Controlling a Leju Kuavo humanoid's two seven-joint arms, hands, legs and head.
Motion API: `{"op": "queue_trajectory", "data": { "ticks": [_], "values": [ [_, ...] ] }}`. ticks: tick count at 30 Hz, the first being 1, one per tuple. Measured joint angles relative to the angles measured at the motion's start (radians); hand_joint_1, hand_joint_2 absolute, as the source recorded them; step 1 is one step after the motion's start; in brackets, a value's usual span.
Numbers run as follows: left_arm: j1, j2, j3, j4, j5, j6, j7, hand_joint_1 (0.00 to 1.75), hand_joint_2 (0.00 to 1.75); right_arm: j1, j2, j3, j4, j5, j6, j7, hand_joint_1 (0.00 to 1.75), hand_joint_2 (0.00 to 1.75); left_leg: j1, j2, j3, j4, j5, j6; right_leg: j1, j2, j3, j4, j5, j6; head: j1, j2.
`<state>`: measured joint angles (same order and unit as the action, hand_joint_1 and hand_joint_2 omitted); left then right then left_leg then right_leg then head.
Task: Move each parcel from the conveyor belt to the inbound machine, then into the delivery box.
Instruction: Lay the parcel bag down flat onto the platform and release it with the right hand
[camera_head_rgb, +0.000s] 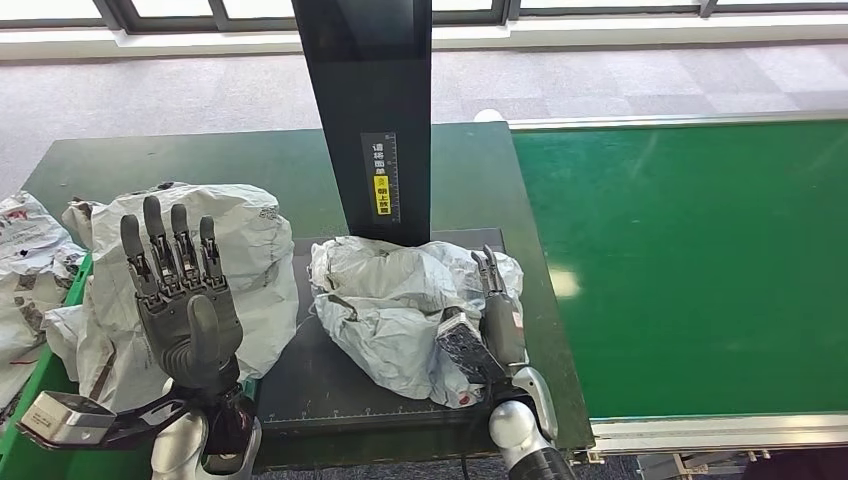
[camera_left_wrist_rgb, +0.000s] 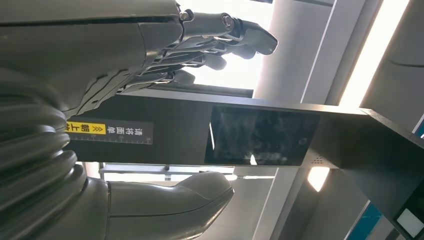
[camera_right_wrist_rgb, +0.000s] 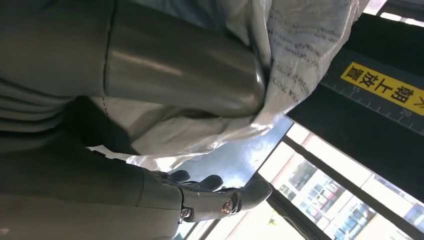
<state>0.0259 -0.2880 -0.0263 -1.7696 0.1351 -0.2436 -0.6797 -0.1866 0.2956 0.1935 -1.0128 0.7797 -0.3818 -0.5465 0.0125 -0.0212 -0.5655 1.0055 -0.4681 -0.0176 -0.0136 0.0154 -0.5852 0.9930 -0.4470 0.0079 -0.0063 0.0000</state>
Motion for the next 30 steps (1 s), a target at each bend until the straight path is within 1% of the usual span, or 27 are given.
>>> {"op": "queue_trajectory", "data": {
  "ticks": [4,8,10,15,23,27,30],
  "values": [
    [0.0,0.0,0.0,0.003,-0.009,0.0,0.0,0.0,1.75,0.005,0.0,-0.012,-0.011,-0.036,-0.034,-0.051,0.0,0.0,0.0,0.0,0.0,0.0,0.0,0.0,0.0,0.0,0.0,0.0,0.0,0.0,0.0,0.0],
    [-0.002,0.0,0.0,0.011,-0.014,0.007,0.0,0.0,1.75,0.017,0.0,-0.035,-0.071,-0.138,-0.048,-0.129,0.0,0.0,0.0,0.0,0.0,0.0,0.0,0.0,0.0,0.0,-0.001,0.0,0.0,0.0,0.0,0.0],
    [-0.003,0.0,0.0,0.015,-0.021,0.015,0.0,0.0,1.75,0.024,0.0,-0.045,-0.106,-0.173,-0.047,-0.146,0.0,0.0,0.0,0.001,0.0,0.0,0.0,0.0,0.0,0.001,-0.001,0.0,0.0,0.0,0.0,0.0],
    [-0.004,0.0,0.0,0.024,-0.028,0.022,0.0,0.0,1.75,0.031,0.0,-0.056,-0.156,-0.19,-0.04,-0.15,0.0,0.0,0.0,0.001,0.0,0.0,0.0,0.0,0.0,0.001,-0.001,0.0,0.0,0.0,0.0,0.0],
    [-0.005,0.0,0.0,0.028,-0.028,0.023,0.0,0.0,1.75,0.036,0.0,-0.065,-0.183,-0.197,-0.04,-0.15,0.0,0.0,0.0,0.001,0.0,0.0,0.0,0.0,0.0,0.001,-0.001,0.0,0.0,0.0,0.0,0.0],
    [-0.005,0.0,0.0,0.031,-0.034,0.033,0.0,0.0,1.75,0.038,0.0,-0.066,-0.193,-0.234,-0.033,-0.151,0.0,0.0,0.0,0.001,0.0,0.0,0.0,0.0,0.0,0.001,-0.002,0.0,0.0,0.0,0.0,0.0],
    [-0.006,0.0,0.0,0.035,-0.043,0.037,0.0,0.0,1.75,0.038,-0.001,-0.066,-0.194,-0.262,-0.009,-0.151,0.0,0.0,0.0,0.002,0.0,0.0,0.0,0.0,0.0,0.001,-0.002,0.0,0.0,0.0,0.0,0.0]
  ]
}}
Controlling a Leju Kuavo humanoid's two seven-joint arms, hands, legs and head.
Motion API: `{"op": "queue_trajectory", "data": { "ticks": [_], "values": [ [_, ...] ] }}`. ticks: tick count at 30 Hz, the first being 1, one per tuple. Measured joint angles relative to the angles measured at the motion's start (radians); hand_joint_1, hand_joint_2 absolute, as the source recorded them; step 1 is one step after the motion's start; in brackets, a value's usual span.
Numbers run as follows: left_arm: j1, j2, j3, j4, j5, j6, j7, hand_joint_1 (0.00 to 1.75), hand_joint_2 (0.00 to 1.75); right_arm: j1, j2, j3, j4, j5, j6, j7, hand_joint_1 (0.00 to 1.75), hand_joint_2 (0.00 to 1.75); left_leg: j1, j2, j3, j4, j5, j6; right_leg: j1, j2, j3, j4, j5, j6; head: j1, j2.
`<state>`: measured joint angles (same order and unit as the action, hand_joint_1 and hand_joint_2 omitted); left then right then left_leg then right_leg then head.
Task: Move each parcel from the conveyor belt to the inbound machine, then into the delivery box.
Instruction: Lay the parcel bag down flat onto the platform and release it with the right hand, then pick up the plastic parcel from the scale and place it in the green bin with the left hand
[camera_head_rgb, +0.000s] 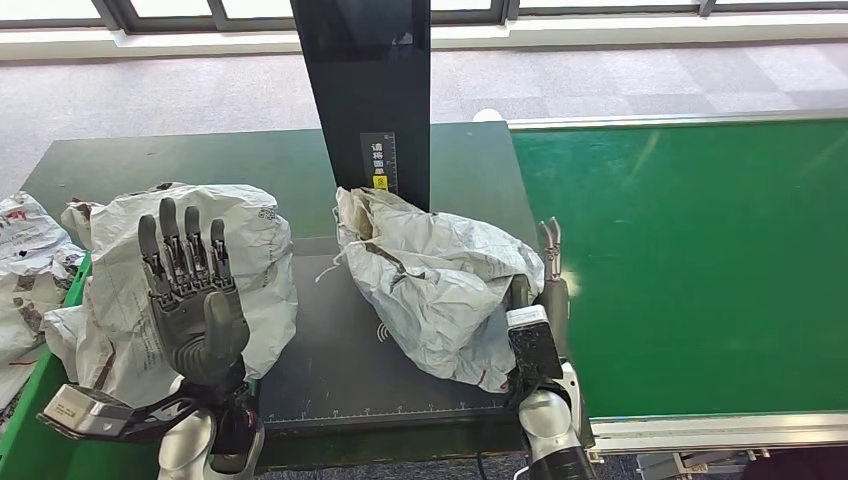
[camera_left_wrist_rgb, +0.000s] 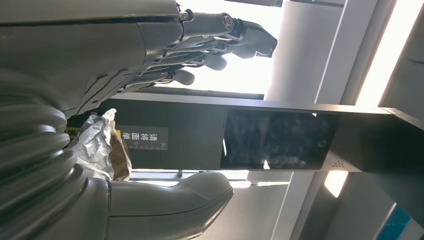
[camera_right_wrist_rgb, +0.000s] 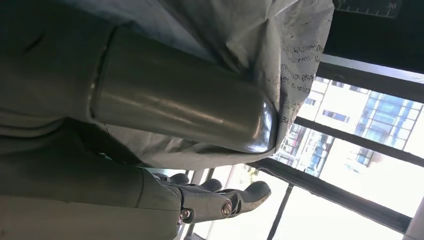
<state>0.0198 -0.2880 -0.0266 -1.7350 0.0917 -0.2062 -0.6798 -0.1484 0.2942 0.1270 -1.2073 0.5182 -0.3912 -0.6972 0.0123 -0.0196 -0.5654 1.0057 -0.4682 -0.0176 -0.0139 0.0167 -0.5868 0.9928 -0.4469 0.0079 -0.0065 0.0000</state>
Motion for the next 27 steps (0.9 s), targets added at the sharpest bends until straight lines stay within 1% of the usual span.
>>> {"op": "queue_trajectory", "data": {
  "ticks": [5,9,13,15,18,24,27],
  "values": [
    [-0.001,0.0,0.0,0.004,-0.007,0.007,0.0,0.0,1.75,0.0,-0.001,-0.004,0.0,-0.03,0.039,0.003,0.0,0.0,0.0,0.0,0.0,0.0,0.0,0.0,0.0,0.0,0.0,0.0,0.0,0.0,0.0,0.0],
    [-0.001,0.0,-0.001,0.008,-0.019,0.015,0.0,0.0,1.75,-0.001,-0.002,-0.006,0.014,-0.022,0.082,0.02,0.0,0.0,0.0,0.0,0.0,0.0,0.0,0.0,0.0,0.0,0.0,0.0,0.0,0.0,0.0,0.0],
    [-0.001,0.0,-0.001,0.009,-0.022,0.015,0.0,0.0,1.75,-0.003,-0.003,-0.006,0.049,-0.02,0.159,0.026,0.0,0.0,0.0,0.0,0.0,0.0,0.0,0.0,0.0,0.0,0.0,0.0,0.0,0.0,0.0,0.0],
    [-0.001,0.0,-0.001,0.009,-0.024,0.017,0.0,0.0,1.75,-0.004,-0.003,-0.006,0.063,-0.007,0.191,0.029,0.0,0.0,0.0,0.0,0.0,0.0,0.0,0.0,0.0,0.0,0.0,0.0,0.0,0.0,0.0,0.0],
    [-0.001,0.0,-0.002,0.009,-0.028,0.019,0.0,0.0,1.75,-0.005,-0.002,-0.006,0.079,0.028,0.205,0.032,0.0,0.0,0.0,0.0,0.0,0.0,0.0,0.0,0.0,0.0,0.0,0.0,0.0,0.0,0.0,0.0],
    [-0.001,0.0,-0.001,0.005,-0.038,0.026,0.0,0.0,1.75,-0.003,-0.002,-0.005,0.081,-0.046,0.311,0.025,0.0,0.0,0.0,0.0,0.0,0.0,0.0,0.0,0.0,0.0,0.0,0.0,0.0,0.0,0.0,0.0],
    [0.0,0.0,-0.002,0.0,-0.039,0.031,0.0,0.0,1.75,-0.003,-0.002,-0.005,0.08,-0.055,0.354,0.047,0.0,0.0,0.0,0.0,0.0,0.0,0.0,0.0,0.0,0.0,0.0,0.0,0.0,0.0,0.0,0.0]
  ]
}}
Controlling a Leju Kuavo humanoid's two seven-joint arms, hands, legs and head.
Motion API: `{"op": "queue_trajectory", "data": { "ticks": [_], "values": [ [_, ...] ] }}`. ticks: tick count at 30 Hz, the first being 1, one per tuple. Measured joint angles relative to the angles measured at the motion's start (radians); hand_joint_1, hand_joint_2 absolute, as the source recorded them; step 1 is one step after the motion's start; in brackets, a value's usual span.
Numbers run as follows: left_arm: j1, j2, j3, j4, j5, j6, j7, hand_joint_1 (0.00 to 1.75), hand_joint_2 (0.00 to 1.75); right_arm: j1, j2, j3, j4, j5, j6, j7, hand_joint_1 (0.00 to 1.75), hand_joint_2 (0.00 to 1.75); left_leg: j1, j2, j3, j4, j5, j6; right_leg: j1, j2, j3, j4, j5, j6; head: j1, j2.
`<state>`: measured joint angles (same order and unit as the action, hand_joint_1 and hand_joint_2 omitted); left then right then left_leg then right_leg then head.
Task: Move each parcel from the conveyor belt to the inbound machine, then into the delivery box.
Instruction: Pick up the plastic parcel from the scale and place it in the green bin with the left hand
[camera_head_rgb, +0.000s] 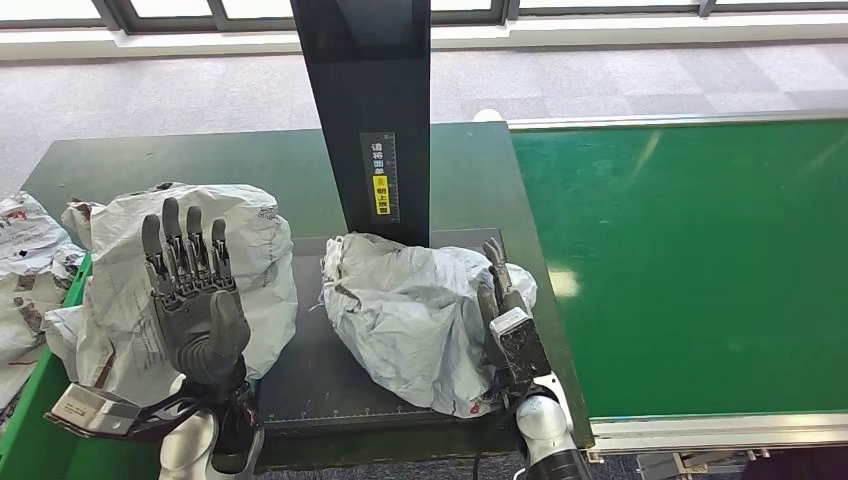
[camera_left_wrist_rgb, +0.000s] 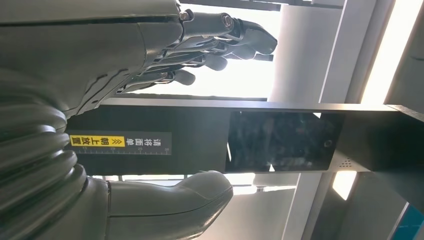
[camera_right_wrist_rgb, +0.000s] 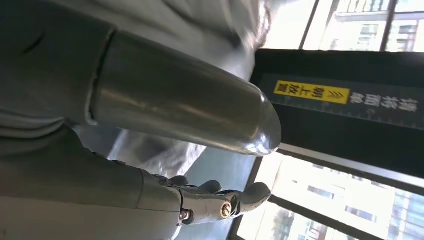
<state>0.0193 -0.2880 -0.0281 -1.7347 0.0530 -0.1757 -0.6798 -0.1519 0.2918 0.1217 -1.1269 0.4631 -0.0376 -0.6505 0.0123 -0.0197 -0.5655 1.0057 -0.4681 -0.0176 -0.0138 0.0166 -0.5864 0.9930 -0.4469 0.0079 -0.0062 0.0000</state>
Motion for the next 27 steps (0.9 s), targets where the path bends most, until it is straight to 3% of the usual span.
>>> {"op": "queue_trajectory", "data": {
  "ticks": [5,9,14,17,21,24,27],
  "values": [
    [0.0,0.0,0.0,-0.003,-0.004,-0.001,0.0,0.0,1.75,0.001,0.0,0.0,-0.006,-0.049,0.042,-0.019,0.0,0.0,0.0,0.0,0.0,0.0,0.0,0.0,0.0,0.0,0.0,0.0,0.0,0.0,0.0,0.0],
    [0.0,0.0,-0.001,-0.003,-0.013,-0.003,0.0,0.0,1.75,0.003,0.0,0.0,-0.017,-0.089,0.131,0.032,0.0,0.0,0.0,0.0,0.0,0.0,0.0,0.0,0.0,0.0,0.0,0.0,0.0,0.0,0.0,0.0],
    [0.0,0.0,-0.001,-0.002,-0.018,-0.004,0.0,0.0,1.75,0.001,-0.001,0.0,-0.005,-0.178,0.254,0.016,0.0,0.0,0.0,0.0,0.0,0.0,0.0,0.0,0.0,0.0,0.0,0.0,0.0,0.0,0.0,0.0],
    [-0.001,0.0,-0.002,-0.002,-0.022,-0.002,0.0,0.0,1.75,0.006,-0.001,-0.004,-0.017,-0.179,0.199,-0.014,0.0,0.0,0.0,0.0,0.0,0.0,0.0,0.0,0.0,0.0,-0.001,0.0,0.0,0.0,0.0,0.0],
    [-0.004,0.001,-0.017,0.001,-0.058,0.021,0.0,0.0,1.75,0.035,-0.005,-0.008,-0.143,-0.096,-0.181,-0.048,0.0,1.75,0.0,0.0,0.0,0.0,0.0,0.0,0.0,0.0,0.0,0.0,0.0,0.0,0.0,0.0],
    [-0.011,0.004,-0.046,0.01,-0.101,0.061,0.0,0.0,1.75,0.074,-0.012,-0.002,-0.247,-0.044,-0.391,-0.051,0.0,1.75,0.0,0.0,0.0,0.0,-0.001,0.0,0.0,0.0,0.0,0.0,0.0,0.0,0.0,0.0],
    [-0.018,0.007,-0.072,0.019,-0.113,0.075,0.0,0.0,1.75,0.102,-0.017,0.008,-0.314,-0.031,-0.431,-0.052,0.0,1.75,0.0,0.001,0.0,0.0,-0.001,0.0,0.0,0.001,-0.001,0.0,0.0,0.0,0.0,0.0]
  ]
}}
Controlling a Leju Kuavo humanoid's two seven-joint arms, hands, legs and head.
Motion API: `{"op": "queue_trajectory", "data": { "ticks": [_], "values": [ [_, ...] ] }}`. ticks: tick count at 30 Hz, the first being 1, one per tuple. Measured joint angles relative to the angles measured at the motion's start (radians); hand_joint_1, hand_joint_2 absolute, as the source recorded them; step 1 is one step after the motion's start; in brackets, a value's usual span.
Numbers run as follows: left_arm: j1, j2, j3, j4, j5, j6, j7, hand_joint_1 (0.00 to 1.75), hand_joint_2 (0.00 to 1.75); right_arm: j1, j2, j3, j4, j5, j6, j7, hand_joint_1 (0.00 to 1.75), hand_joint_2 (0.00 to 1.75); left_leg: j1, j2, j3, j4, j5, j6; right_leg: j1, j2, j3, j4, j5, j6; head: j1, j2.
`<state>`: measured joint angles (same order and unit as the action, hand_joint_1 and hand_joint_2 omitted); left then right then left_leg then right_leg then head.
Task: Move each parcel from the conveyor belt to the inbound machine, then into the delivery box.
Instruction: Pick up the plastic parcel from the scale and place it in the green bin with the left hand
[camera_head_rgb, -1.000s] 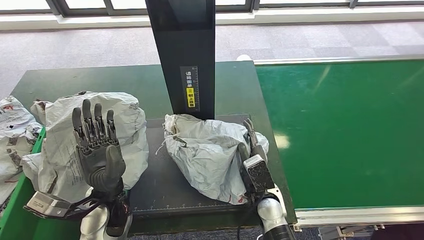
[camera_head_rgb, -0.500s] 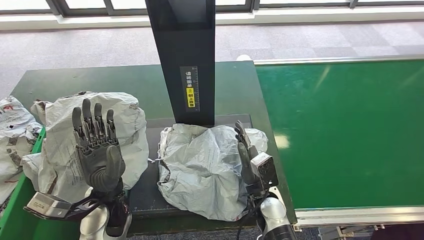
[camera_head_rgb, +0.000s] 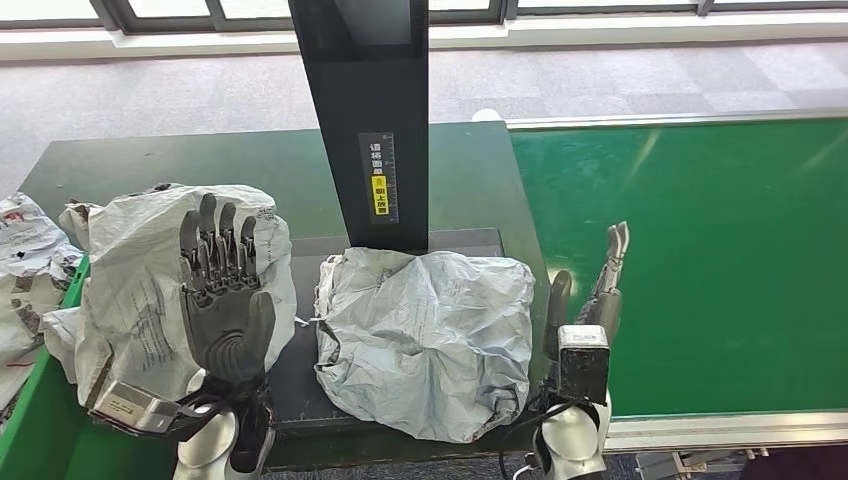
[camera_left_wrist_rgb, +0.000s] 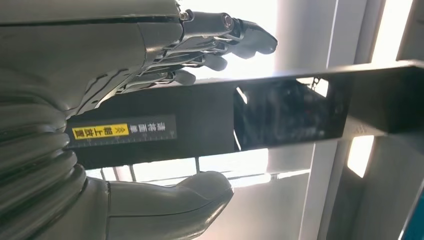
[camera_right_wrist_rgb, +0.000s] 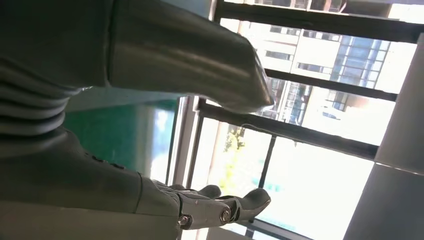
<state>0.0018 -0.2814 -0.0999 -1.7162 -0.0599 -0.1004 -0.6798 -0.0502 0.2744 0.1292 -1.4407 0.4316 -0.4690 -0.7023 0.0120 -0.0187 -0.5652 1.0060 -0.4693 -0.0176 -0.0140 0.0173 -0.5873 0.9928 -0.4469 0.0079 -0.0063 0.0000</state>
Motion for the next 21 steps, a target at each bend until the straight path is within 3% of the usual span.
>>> {"op": "queue_trajectory", "data": {
  "ticks": [3,8,14,21],
  "values": [
    [-0.004,0.001,-0.015,0.007,-0.016,0.016,0.0,0.0,1.75,0.018,-0.003,0.006,-0.042,0.008,-0.029,0.0,0.0,1.75,0.0,0.0,0.0,0.0,0.0,0.0,0.0,0.0,0.0,0.0,0.0,0.0,0.0,0.0],
    [-0.026,0.005,-0.081,0.067,-0.189,0.173,0.0,0.0,1.75,0.056,-0.007,0.017,-0.143,0.124,-0.213,0.001,0.0,1.75,0.0,0.0,0.001,0.0,0.0,0.0,0.0,0.0,0.0,0.0,0.0,0.0,0.0,0.0],
    [-0.073,0.009,-0.195,0.225,-0.542,0.302,0.082,0.0,1.75,0.077,-0.005,0.004,-0.29,0.231,-0.23,0.002,0.0,1.75,-0.001,0.001,0.001,0.0,0.0,0.0,-0.001,0.001,0.0,0.0,0.0,0.0,0.0,0.0],
    [-0.096,0.011,-0.248,0.308,-0.586,0.316,0.101,0.0,1.75,0.087,-0.004,-0.008,-0.352,0.232,-0.231,0.002,0.0,1.75,-0.002,0.003,0.001,0.0,0.0,0.0,-0.001,0.003,0.0,0.0,0.001,0.001,0.0,0.0]
  ]
}}
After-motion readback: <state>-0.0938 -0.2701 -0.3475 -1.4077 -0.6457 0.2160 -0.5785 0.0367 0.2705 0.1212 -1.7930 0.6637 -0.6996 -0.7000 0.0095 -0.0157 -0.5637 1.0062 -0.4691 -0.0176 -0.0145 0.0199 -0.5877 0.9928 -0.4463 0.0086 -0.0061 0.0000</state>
